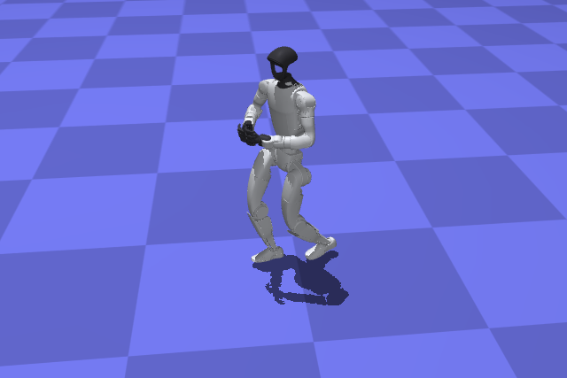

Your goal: Walk

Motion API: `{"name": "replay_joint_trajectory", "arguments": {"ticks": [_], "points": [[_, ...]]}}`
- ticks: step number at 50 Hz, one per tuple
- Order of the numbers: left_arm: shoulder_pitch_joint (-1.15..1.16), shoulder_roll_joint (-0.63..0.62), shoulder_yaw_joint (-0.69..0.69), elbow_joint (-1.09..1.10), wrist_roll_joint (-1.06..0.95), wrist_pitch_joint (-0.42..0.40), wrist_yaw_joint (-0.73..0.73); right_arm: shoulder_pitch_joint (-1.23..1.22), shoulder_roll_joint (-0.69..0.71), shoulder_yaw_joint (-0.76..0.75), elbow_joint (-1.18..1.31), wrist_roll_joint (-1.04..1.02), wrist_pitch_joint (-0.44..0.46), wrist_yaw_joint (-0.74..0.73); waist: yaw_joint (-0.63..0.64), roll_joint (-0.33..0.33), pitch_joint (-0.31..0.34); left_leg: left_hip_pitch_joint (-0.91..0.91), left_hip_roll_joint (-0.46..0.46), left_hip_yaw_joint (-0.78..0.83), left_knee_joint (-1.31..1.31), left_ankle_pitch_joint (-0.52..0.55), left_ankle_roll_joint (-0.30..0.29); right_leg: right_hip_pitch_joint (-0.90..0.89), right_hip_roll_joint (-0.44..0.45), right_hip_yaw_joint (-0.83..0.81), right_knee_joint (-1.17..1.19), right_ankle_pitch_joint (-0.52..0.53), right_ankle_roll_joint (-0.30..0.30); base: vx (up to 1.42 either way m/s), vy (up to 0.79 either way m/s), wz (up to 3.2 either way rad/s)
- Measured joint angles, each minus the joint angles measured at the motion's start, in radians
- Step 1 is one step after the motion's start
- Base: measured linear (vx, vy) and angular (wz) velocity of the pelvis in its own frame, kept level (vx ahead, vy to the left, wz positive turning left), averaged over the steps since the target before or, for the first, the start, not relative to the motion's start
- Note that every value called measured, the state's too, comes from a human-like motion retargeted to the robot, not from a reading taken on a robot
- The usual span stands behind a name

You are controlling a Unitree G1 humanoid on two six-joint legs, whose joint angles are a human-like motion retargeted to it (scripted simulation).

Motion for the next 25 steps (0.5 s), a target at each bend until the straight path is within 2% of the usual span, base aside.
{"name": "replay_joint_trajectory", "arguments": {"ticks": [8,25], "points": [[0.019,0.001,0.000,-0.004,0.012,-0.004,0.007,0.004,-0.004,0.017,0.004,0.035,-0.007,-0.010,0.014,0.036,0.010,-0.046,0.074,0.026,0.141,0.086,-0.062,0.055,0.051,-0.021,-0.028,-0.045,-0.024,0.15,-0.08,0.08],[0.082,0.019,-0.017,-0.051,-0.019,-0.005,0.000,0.038,0.015,0.053,-0.043,0.081,-0.003,0.014,0.025,0.047,0.038,-0.053,0.112,0.053,0.143,0.081,-0.069,0.096,0.067,-0.025,-0.045,-0.094,-0.041,0.05,-0.03,0.01]]}}
